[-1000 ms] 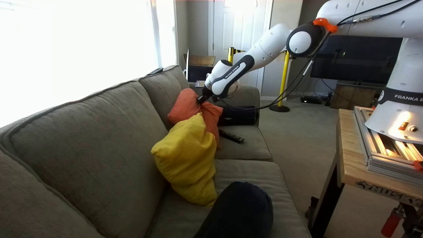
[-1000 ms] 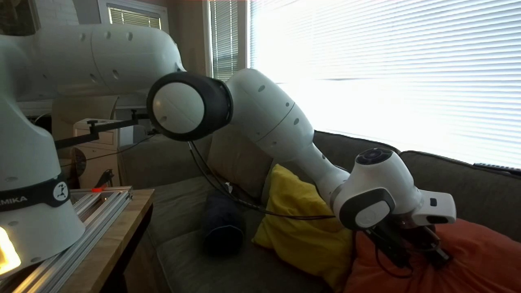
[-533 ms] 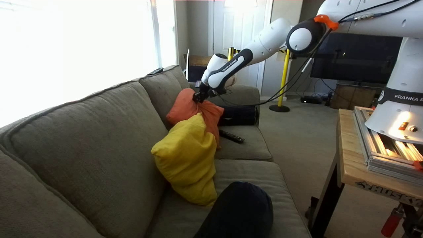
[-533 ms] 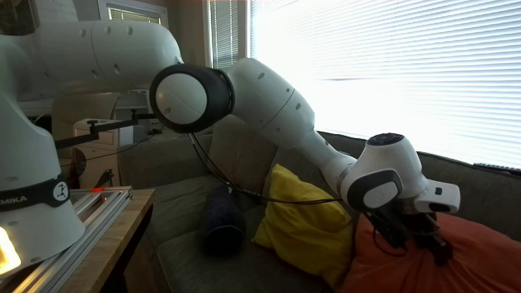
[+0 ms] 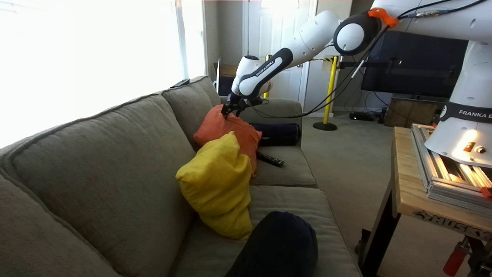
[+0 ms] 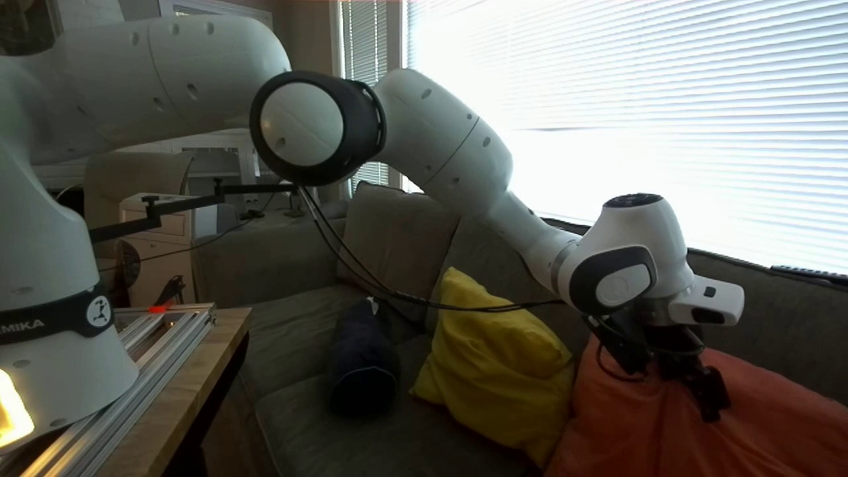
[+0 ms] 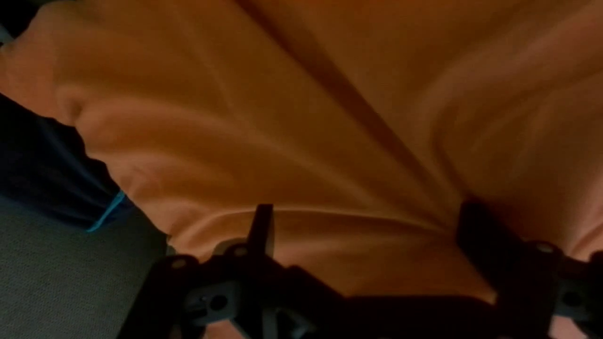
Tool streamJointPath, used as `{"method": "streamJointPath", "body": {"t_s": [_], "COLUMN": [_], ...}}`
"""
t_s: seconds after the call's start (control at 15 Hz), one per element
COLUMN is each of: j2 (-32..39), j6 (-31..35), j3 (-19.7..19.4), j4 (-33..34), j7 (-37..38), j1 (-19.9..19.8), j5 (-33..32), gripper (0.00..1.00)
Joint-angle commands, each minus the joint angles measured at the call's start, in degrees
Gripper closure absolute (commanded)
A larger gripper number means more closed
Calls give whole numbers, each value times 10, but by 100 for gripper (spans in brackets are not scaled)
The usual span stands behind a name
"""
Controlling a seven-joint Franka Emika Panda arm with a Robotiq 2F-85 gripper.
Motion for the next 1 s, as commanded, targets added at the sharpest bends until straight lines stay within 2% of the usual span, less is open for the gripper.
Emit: {"method": "streamJointPath", "body": {"t_s": [0.0,0.33,0.4,0.73,0.8,0.93], "j2": [-47,-128,-60,-66,-76,-113], "j6": [-7,18,4,3,7,4], "j3": [-14,-9,-9,-9,6,84], "j4": [-65,-185,-89,-98,-110,-152], "j7": [36,20,25,25,11,-88], "j1": [22,36,24,25,19,-18], "j5": [2,-1,-3,-3,2,16], "gripper": [0,0,0,0,0,0]}}
